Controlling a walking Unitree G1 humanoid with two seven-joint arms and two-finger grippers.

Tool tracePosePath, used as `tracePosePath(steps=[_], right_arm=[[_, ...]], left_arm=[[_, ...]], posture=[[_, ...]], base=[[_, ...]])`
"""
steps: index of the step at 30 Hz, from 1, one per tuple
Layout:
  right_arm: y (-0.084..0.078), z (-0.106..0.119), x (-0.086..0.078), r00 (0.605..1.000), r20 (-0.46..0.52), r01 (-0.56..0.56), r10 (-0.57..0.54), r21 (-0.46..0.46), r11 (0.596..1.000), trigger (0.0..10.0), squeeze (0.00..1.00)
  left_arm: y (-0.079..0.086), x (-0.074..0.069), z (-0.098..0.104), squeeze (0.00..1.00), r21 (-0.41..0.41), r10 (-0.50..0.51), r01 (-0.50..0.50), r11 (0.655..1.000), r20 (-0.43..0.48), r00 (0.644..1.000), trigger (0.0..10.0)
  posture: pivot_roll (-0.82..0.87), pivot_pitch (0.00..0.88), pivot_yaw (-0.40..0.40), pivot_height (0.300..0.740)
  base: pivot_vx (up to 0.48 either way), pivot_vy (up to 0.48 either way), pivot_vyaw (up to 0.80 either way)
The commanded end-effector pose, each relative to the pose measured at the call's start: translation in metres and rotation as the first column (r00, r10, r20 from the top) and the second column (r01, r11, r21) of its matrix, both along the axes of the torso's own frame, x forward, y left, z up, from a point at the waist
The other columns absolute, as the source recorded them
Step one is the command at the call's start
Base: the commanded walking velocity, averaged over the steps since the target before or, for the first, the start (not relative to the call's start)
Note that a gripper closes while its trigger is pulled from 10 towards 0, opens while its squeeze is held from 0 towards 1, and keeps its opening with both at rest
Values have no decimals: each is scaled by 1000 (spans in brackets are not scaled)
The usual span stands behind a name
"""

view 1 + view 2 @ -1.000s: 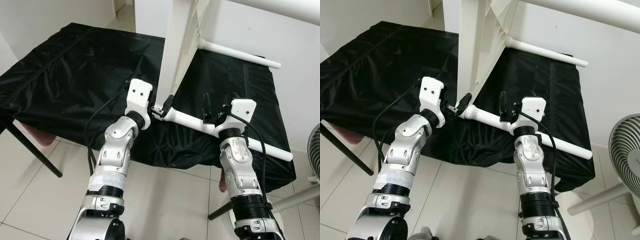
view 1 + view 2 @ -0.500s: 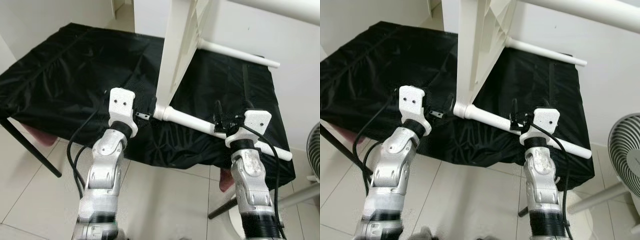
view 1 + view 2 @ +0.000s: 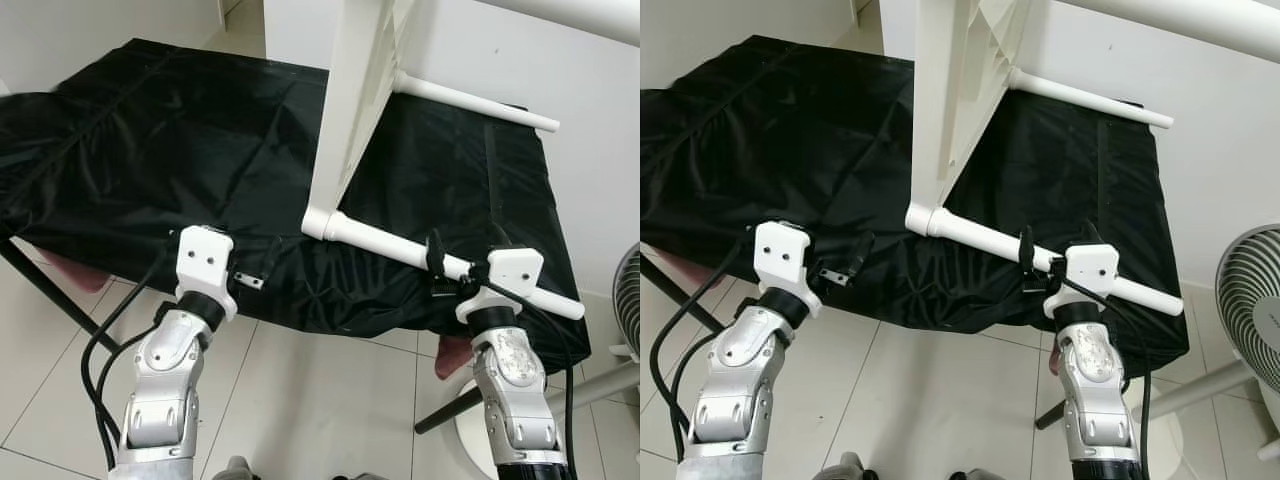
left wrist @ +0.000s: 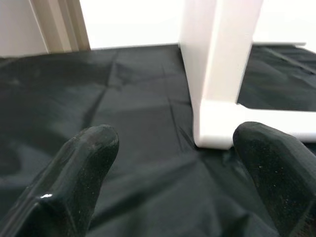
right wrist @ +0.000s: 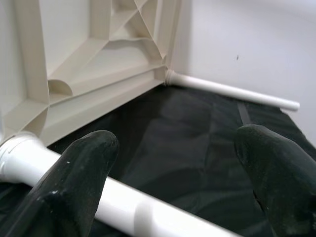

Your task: Building children table

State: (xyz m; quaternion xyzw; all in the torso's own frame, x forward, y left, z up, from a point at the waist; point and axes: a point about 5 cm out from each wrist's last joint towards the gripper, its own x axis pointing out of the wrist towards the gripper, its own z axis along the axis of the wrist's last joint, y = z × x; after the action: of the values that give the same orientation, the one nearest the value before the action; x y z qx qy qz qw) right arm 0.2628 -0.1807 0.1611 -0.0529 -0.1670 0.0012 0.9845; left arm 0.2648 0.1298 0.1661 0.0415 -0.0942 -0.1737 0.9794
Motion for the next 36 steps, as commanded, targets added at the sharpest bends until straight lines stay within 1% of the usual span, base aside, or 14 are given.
tracePosePath(steps=[1, 2, 5, 14, 25, 33, 35, 36], right_arm=[[1, -3, -1, 1000, -19, 7, -7, -1, 1000, 10000, 0], [5, -4, -3, 1000, -24, -2, 2, 2, 1000, 10000, 0], [9, -5, -3, 1000, -28, -6, 7, 10, 1000, 10000, 0], [8, -2, 2, 1000, -22, -2, 2, 14, 1000, 10000, 0], [8, -2, 2, 1000, -22, 2, -2, 11, 1000, 10000, 0], [9, -3, 2, 1000, -23, -1, 1, 8, 1000, 10000, 0], [9, -3, 3, 1000, -24, -3, 3, 9, 1000, 10000, 0], [9, -3, 3, 1000, -24, -3, 3, 9, 1000, 10000, 0]], left_arm=[[-7, -3, -4, 0, -33, -9, 9, 999, -22, 1000, 10000], [-10, -5, -6, 0, -42, -14, 13, 999, -26, 1000, 10000], [-13, -6, -6, 0, -53, -15, 13, 999, -26, 1000, 10000], [-11, -2, -2, 0, -53, -11, 10, 999, -17, 1000, 10000], [-12, -3, 2, 0, -61, -20, 20, 998, -4, 1000, 10000], [-12, -7, 2, 0, -86, -24, 24, 996, 0, 1000, 10000], [-15, -9, 2, 0, -80, -55, 54, 995, -8, 998, 10000], [-15, -9, 2, 0, -80, -55, 54, 995, -8, 998, 10000]], posture=[[101, 96, -30, 740], [102, 94, -33, 740], [103, 93, -35, 740], [104, 79, -35, 740], [109, 75, -34, 740], [113, 76, -34, 740], [117, 76, -35, 740], [117, 76, -35, 740]], base=[[0, 0, 0], [0, 0, 0], [94, 0, 0], [314, 0, 0], [321, 0, 0], [0, 0, 0], [0, 0, 0], [0, 0, 0]])
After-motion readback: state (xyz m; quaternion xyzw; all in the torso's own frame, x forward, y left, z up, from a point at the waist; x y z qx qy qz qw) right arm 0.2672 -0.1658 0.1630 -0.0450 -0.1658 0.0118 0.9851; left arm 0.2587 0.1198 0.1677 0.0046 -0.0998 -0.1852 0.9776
